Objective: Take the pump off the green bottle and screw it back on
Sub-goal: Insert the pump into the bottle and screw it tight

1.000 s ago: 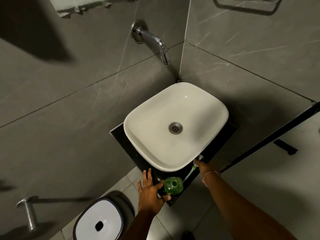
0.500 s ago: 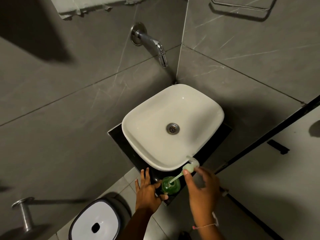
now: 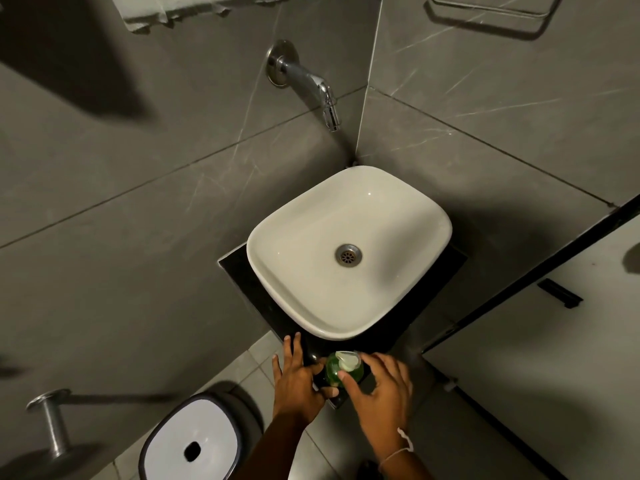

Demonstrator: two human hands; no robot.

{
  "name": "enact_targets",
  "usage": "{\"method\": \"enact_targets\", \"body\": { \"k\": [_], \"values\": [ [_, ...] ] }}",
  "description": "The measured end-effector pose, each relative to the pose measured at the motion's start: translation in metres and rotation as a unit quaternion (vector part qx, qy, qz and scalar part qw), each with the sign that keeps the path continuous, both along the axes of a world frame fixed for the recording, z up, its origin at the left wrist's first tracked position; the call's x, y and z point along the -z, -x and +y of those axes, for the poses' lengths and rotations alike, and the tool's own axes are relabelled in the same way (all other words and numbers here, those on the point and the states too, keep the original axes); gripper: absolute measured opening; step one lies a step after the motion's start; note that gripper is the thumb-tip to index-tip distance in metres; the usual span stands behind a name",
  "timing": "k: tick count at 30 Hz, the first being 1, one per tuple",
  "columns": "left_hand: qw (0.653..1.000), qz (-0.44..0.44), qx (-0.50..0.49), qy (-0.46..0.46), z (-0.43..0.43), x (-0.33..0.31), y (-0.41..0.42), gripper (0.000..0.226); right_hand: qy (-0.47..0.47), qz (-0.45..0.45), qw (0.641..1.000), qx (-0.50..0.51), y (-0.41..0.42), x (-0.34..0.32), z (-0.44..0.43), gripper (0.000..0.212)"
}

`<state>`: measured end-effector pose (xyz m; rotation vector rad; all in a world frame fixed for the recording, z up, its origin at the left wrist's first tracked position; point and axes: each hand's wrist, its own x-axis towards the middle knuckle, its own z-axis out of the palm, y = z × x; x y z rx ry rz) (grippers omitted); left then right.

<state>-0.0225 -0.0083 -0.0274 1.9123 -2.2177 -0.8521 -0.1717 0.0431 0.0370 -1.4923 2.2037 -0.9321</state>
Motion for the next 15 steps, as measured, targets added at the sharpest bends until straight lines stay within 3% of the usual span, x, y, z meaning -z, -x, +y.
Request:
{"method": "enact_targets", "body": {
  "k": [2,8,15],
  "values": [
    [1.000,-0.002,0.003,0.000,-0.001,-0.001,0.001,0.060,-0.006,0.005,1.000,-0.014,0.001,0.001,-0.003,0.046],
    [1.000,-0.010,0.009,0.008,-0.001,-0.002,0.001,0.054,-0.023,0.011,1.000,-0.010,0.000,0.005,-0.016,0.033],
    [0.999,-0.023,0.019,0.014,0.000,-0.004,0.000,0.050,-0.017,-0.010,0.999,0.035,-0.014,0.006,-0.016,0.047]
  ]
}}
